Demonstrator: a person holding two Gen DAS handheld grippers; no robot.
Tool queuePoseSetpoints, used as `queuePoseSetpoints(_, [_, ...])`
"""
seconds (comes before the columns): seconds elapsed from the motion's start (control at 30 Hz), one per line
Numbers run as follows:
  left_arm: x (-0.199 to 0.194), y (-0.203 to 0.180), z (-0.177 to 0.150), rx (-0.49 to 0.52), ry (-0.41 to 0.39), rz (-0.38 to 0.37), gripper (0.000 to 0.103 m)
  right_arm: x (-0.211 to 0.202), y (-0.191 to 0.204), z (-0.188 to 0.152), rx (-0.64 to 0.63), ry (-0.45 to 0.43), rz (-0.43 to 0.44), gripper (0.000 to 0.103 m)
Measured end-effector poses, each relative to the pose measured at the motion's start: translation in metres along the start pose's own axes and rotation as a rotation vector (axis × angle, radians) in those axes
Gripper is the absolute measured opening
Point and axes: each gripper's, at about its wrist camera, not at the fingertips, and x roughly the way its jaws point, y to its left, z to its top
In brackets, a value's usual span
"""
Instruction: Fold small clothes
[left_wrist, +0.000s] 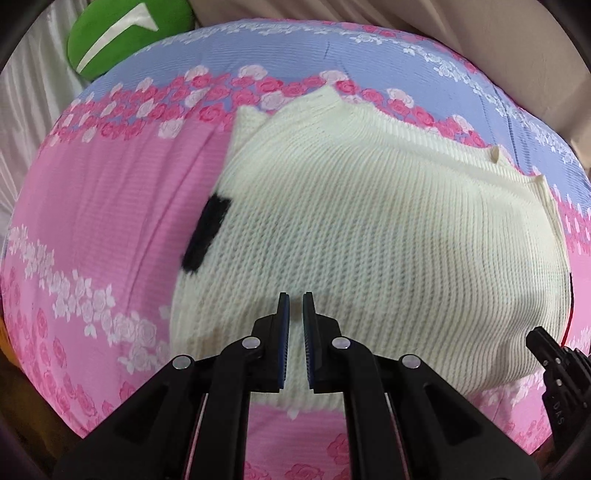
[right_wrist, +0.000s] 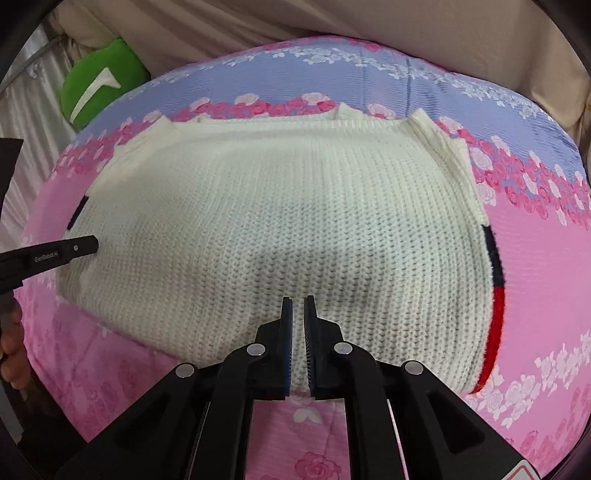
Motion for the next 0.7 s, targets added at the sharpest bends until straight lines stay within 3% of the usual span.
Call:
queuePoseSetpoints(0.07, [0.001, 0.008, -0.008, -0.012, 0.014, 0.004, 0.008, 0.025, 0.007, -0.011, -0.032, 0.071, -0.028, 0.007])
queuePoseSetpoints(0.2, [-0.011, 0.028, -0.024, -0.035, 0.03, 0.003, 0.008, 0.017, 0.016, -0.01, -0.021, 0.056, -0.024, 0.014])
queuePoseSetpoints(0.3, [-0.04, 0.041, -0.025, -0.042, -0.019, 0.008, 0.008, -0.008, 0.022, 0.002, -0.027, -0.017, 0.0, 0.014])
queuePoseSetpoints(0.43, [-0.083, 0.05, 0.019, -0.072, -0.163, -0.035, 0.008, -0.025, 0.029, 0.028, -0.028, -0.093, 0.023, 0.014])
queuePoseSetpoints(0.57, [-0.099, 0.054, 0.061, -0.091, -0.272, -0.03, 0.032, -0.02, 0.037, 0.048, -0.037, -0.108, 0.025, 0.014])
queuePoseSetpoints(0.7, [-0.061, 0.057, 0.058, -0.105, -0.177, -0.036, 0.032, -0.003, 0.045, 0.049, -0.024, -0.071, 0.038, 0.014])
